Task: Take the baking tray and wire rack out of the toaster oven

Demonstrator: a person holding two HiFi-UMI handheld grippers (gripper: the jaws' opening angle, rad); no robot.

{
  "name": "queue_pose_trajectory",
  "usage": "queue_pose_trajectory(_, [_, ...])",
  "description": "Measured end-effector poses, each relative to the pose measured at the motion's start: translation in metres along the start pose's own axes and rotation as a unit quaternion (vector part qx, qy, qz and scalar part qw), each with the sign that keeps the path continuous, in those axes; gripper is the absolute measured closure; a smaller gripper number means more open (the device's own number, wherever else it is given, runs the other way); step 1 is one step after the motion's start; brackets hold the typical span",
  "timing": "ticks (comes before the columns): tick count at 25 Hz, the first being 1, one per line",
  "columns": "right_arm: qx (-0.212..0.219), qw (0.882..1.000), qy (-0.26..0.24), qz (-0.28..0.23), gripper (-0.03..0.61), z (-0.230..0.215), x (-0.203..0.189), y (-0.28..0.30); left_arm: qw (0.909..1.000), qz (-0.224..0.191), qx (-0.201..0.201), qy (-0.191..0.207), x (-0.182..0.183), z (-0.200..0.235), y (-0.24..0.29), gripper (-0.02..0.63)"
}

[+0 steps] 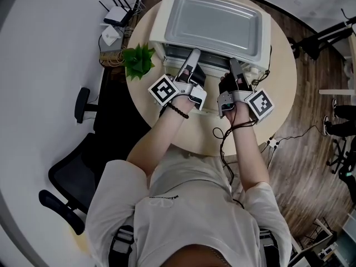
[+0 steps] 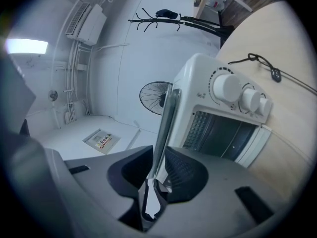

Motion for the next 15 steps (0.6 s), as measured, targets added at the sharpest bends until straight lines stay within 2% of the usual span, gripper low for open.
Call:
queue_pose_trajectory(4, [-0.010, 0.999, -0.037, 0.002, 0.502, -0.013, -0.012, -0.026, 0.9995, 0.018, 0.005, 0.027, 0.001, -0.004, -0.029, 0.540])
queue_pose_trajectory(6, [-0.021, 0.995, -0.095, -0.010, 0.513, -0.021, -0.007, -0.044, 0.9972, 0.035, 0.017, 0.063, 0.006, -0.006, -0.047, 0.584])
queue_pose_trajectory(8, [-0.042, 0.982, -0.182, -0.034, 0.542, -0.027, 0.003, -0.065, 0.9922, 0.054, 0.022, 0.110, 0.014, -0.010, -0.061, 0.611])
queue_pose_trajectory(10, [-0.058, 0.964, -0.254, -0.061, 0.560, -0.027, 0.014, -0.085, 0.9817, 0.078, 0.022, 0.172, 0.024, -0.018, -0.071, 0.611])
queue_pose_trajectory(12, [-0.059, 0.943, -0.316, -0.086, 0.582, -0.022, 0.023, -0.104, 0.9613, 0.105, 0.022, 0.254, 0.034, -0.029, -0.081, 0.611])
queue_pose_trajectory(13, [-0.062, 0.930, -0.349, -0.098, 0.583, -0.019, 0.027, -0.114, 0.9436, 0.122, 0.023, 0.307, 0.038, -0.035, -0.087, 0.611])
queue_pose_trajectory(14, [-0.065, 0.915, -0.382, -0.110, 0.583, -0.015, 0.031, -0.123, 0.9188, 0.141, 0.027, 0.368, 0.042, -0.042, -0.092, 0.611])
queue_pose_trajectory(15, [-0.069, 0.899, -0.415, -0.122, 0.583, -0.010, 0.036, -0.132, 0.8883, 0.161, 0.036, 0.429, 0.045, -0.048, -0.097, 0.611])
Point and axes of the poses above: the fingertips, and each gripper's own axes: y forward along the fingers, z to its left, x out of its top, the point moved 7 cm from there along -y, backward along the fingers, and after that the axes turned 9 degrees about -x, right-handed, at the moved point
